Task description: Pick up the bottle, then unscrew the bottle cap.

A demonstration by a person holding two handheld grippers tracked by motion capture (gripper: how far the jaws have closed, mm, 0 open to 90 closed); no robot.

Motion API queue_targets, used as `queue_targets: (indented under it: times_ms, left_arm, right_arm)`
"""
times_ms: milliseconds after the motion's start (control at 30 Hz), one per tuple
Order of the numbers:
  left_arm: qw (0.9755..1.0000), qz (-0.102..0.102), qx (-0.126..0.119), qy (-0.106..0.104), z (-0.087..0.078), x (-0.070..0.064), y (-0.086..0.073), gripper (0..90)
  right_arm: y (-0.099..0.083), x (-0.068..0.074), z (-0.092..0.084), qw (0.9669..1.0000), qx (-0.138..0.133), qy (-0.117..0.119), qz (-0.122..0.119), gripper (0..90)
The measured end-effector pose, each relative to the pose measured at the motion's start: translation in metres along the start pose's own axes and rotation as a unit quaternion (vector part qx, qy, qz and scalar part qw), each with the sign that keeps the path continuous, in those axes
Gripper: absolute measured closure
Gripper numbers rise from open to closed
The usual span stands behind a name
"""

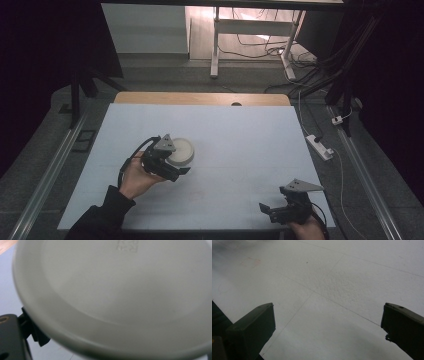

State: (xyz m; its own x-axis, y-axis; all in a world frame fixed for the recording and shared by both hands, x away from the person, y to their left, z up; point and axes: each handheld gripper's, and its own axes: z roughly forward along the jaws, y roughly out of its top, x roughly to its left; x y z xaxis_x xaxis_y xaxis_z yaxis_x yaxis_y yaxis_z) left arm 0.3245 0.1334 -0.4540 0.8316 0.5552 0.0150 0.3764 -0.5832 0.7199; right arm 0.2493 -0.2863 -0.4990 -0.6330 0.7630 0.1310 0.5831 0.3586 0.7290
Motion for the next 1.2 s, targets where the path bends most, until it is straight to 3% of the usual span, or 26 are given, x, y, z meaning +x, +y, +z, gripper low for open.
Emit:
queue_targets:
  times_ms: [700,1200]
  left_arm:
    - [0.9992,0.027,0.002,-0.03,0.022,-0.011,0.028,7.5]
    - [0.999,0.025,0.001,-0.036,0.024,-0.011,0.028,7.4]
  right_arm:
    - [0.0,0.0,0.0,1.0,0.0,0.0,-0.002,0.0]
    - [0.0,0.001,-0.001,1.0,-0.004,-0.002,-0.008,0.0]
